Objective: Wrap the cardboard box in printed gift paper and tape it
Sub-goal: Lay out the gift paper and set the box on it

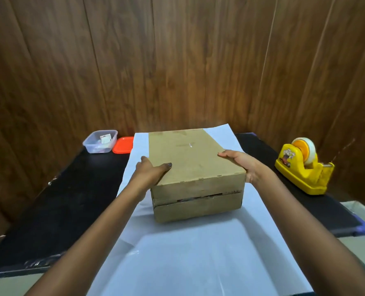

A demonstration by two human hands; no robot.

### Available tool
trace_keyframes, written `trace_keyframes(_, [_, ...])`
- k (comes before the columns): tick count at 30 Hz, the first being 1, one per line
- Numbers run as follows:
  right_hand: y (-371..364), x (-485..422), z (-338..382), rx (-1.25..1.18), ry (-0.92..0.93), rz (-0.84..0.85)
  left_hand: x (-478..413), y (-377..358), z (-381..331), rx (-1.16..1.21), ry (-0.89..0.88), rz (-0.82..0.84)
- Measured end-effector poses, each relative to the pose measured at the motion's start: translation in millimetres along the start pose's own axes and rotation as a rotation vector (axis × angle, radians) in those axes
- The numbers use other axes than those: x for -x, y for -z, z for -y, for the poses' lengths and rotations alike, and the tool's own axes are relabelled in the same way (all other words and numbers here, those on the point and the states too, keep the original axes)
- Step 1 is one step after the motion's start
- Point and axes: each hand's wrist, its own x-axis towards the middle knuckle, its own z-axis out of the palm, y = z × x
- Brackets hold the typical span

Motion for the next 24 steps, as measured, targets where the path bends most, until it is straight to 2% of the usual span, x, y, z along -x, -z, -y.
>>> trace_keyframes(2, [8, -8, -12, -0.02, 0.02, 0.025, -1, -7, 9, 0.075, 0.065, -0.001])
trace_keyframes(6, [17, -14, -18, -0.053, -0.031, 0.014, 4, -8, 20, 0.267, 0.144, 0.101])
trace_keyframes(10, [16, -18, -18, -0.057, -0.063, 0.036, 1, -8, 18, 0.53, 0.117, 0.236])
trace_keyframes(12, [14, -21, -19, -0.055, -0.053, 0.038, 1, -4, 11, 0.584, 0.081, 0.278])
trace_keyframes(16, [9, -20, -21, 0.018, -0.128, -0.061, -17, 29, 9, 0.688, 0.072, 0.374])
trace_keyframes(20, [12, -16, -28, -0.13, -0.278, -0.113, -34, 38, 8, 0.681, 0.008, 0.486])
trace_keyframes(24, [23, -14, -31, -0.095, -0.304, -0.142, -52, 42, 2, 0.436, -0.005, 0.489])
